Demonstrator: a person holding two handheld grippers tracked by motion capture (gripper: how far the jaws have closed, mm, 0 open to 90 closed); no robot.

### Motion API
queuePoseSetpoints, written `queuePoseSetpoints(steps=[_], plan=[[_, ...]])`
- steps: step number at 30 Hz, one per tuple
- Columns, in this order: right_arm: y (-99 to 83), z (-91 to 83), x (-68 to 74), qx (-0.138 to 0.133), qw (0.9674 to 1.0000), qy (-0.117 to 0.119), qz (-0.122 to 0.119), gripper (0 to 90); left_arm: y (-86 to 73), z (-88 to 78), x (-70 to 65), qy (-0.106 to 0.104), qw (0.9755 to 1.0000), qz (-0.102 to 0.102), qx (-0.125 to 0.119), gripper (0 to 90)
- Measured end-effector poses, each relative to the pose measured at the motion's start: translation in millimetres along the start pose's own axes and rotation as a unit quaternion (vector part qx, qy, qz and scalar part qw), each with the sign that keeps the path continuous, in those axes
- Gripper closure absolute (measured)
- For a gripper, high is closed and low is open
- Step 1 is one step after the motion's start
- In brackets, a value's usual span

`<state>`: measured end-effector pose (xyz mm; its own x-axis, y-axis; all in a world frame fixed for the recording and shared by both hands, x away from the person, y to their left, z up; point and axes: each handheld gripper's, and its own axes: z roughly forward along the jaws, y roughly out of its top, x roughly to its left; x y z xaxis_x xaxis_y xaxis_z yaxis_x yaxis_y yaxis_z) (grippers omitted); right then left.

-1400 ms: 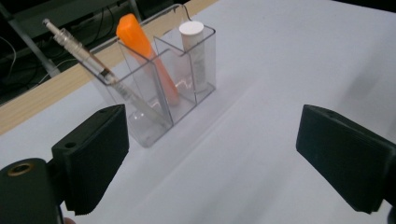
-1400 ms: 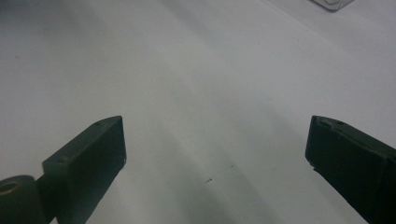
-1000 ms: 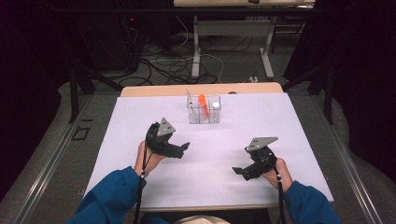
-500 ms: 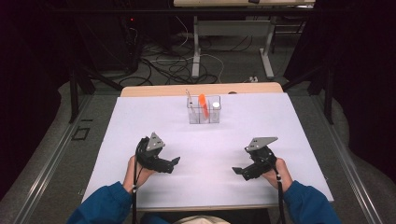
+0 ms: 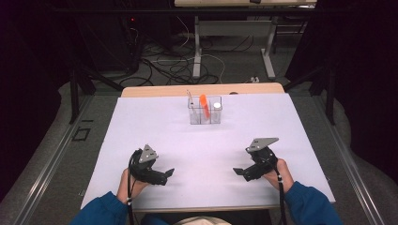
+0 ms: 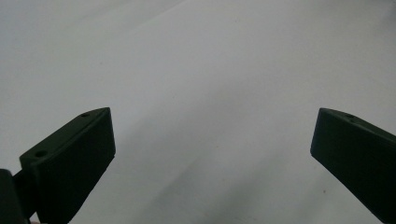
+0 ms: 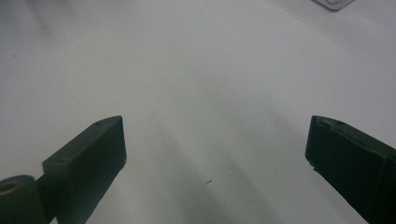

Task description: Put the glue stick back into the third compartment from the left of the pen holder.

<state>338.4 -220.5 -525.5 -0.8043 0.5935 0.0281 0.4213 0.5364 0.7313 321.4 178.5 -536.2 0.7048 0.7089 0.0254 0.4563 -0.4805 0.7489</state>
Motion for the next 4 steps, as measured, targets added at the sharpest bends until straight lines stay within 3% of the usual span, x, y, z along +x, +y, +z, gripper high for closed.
queuePoseSetpoints(steps=[4], plan=[[-0.1,-0.3,-0.3,-0.001,1.0,-0.002,-0.001,4.3,0.1,0.2,2.0,-0.001,1.0,-0.008,-0.004,0.0]])
